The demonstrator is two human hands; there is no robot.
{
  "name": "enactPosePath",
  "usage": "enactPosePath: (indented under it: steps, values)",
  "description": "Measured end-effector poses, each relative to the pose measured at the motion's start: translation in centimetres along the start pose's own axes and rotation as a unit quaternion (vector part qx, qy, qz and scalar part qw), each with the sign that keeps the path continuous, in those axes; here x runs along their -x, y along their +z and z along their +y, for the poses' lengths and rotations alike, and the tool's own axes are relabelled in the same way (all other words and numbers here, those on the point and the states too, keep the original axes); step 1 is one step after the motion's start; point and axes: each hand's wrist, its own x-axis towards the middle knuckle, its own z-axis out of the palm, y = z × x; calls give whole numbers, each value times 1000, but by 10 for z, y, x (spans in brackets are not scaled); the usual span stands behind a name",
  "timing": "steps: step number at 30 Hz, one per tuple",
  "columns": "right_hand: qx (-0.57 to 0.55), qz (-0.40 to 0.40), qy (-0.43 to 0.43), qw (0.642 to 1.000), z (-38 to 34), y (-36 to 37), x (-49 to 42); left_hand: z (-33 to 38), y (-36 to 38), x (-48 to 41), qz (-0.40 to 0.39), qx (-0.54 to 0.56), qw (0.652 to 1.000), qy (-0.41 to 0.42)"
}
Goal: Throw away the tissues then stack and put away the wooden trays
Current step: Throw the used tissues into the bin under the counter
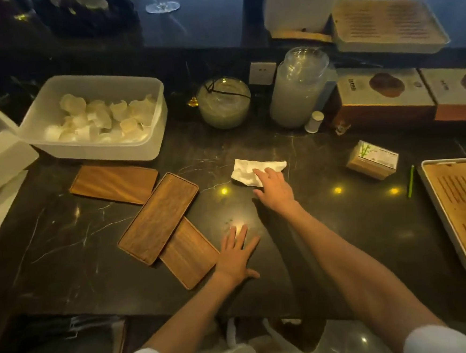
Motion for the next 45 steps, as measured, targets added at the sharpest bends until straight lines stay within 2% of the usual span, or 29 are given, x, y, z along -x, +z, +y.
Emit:
enactPosePath:
  steps: [3,7,11,15,20,24,28,31,33,34,36,38,40,45]
  values:
    - [25,-29,13,999,4,13,-19,3,8,-10,-17,-5,999,-32]
    - [82,-4,-4,997,9,22,-28,0,11,-13,-10,20,999,-31]
    - [60,13,4,998,16,21,-28,-3,17,-14,-5,30,999,-16]
    - [10,41,40,998,25,18,-13,-11,26,-17,-17,5,1000,2]
    - [-123,64,86,987,41,17,38,-17,25,-22,-69,-6,997,20]
    - [-153,61,135,977,56,34,102,-20,30,-21,-51,16,998,37]
    - [-225,106,240,938,61,57,180,-21,38,-13,10,1,998,55]
    - [-298,164,314,886,59,69,245,-14,46,-1,76,-29,995,49]
    - [-335,190,364,848,58,79,292,-1,54,12,80,-33,995,45]
    - [-344,196,386,833,58,85,314,7,61,20,65,-44,995,65]
    - [-350,200,420,813,62,99,353,26,79,34,38,-106,981,155]
    - [-346,197,456,796,69,113,385,47,92,36,31,-177,949,260]
    - [-339,189,489,781,78,125,411,73,98,31,33,-211,928,306]
    - [-313,211,510,773,104,163,455,123,108,22,63,-212,949,223]
